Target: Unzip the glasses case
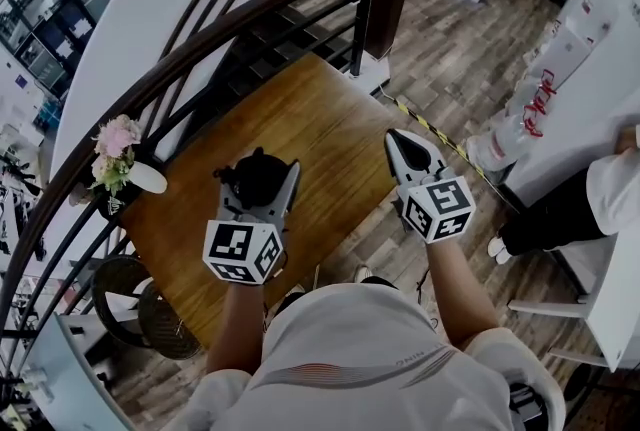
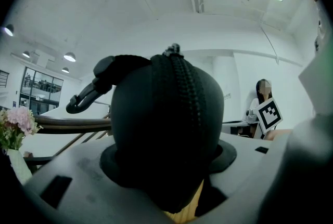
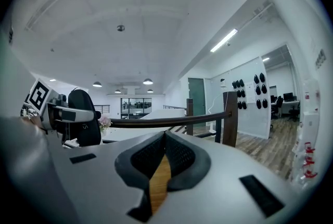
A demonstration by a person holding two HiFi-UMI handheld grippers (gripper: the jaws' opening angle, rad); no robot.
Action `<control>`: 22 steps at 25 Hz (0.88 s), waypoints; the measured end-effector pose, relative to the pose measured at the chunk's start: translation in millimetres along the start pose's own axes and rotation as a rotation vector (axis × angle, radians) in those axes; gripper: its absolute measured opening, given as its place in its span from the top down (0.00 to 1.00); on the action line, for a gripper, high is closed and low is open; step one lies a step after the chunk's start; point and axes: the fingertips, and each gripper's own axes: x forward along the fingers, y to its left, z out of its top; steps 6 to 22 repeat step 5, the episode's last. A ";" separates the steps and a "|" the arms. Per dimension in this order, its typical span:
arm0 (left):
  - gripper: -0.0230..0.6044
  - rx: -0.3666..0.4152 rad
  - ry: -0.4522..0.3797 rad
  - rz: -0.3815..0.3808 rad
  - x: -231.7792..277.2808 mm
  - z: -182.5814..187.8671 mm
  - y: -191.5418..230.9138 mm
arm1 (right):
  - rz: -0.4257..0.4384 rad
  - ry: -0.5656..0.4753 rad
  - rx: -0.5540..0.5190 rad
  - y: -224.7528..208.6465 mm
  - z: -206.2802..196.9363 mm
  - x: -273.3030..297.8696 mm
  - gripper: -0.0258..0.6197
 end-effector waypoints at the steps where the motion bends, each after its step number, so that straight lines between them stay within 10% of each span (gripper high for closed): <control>1: 0.54 0.001 0.000 -0.001 0.9 0.5 0.1 | 0.002 -0.001 0.000 -0.1 0.7 0.6 0.88; 22: 0.54 0.009 0.002 -0.011 4.3 2.2 -1.3 | 0.006 -0.005 0.007 -0.7 1.2 1.5 0.88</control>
